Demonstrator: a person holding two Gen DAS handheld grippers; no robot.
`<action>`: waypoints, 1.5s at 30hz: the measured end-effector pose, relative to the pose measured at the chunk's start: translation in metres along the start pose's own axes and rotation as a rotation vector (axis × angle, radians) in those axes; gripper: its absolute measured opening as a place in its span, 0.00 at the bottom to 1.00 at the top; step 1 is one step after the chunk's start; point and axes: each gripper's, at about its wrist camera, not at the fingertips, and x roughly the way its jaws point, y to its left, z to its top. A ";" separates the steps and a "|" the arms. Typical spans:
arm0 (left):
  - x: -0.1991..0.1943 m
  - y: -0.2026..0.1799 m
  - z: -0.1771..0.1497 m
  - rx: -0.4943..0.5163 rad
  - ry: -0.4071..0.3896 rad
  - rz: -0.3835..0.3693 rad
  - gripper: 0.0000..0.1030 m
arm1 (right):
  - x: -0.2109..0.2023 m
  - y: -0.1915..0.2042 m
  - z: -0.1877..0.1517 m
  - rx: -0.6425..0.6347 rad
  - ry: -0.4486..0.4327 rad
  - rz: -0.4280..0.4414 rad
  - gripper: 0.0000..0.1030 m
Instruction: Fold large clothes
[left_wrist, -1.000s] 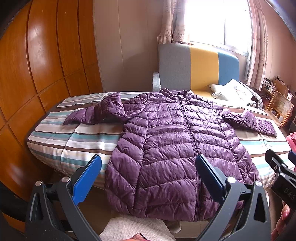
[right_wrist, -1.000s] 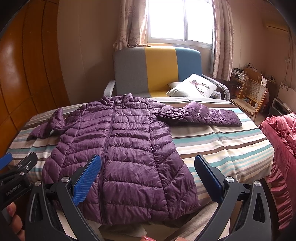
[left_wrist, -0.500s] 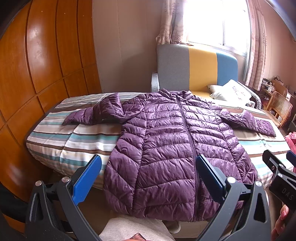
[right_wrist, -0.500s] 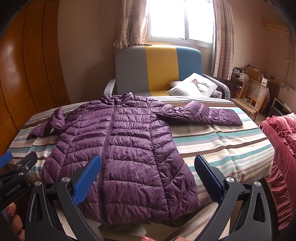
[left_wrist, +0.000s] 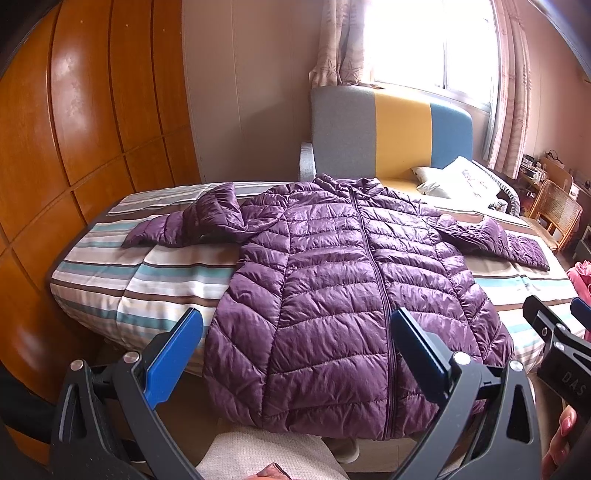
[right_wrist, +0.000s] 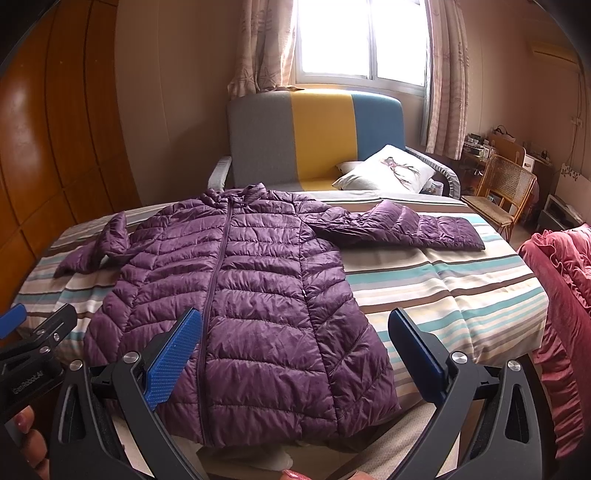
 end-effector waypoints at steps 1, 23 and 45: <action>0.000 0.000 0.000 0.001 -0.001 0.001 0.98 | 0.000 0.000 0.000 0.001 0.000 0.001 0.97; 0.005 0.000 -0.001 0.004 0.005 -0.017 0.98 | 0.004 -0.002 0.002 0.007 0.016 -0.007 0.97; 0.108 -0.004 0.020 0.060 0.115 0.035 0.98 | 0.115 -0.055 0.020 0.014 0.120 -0.028 0.97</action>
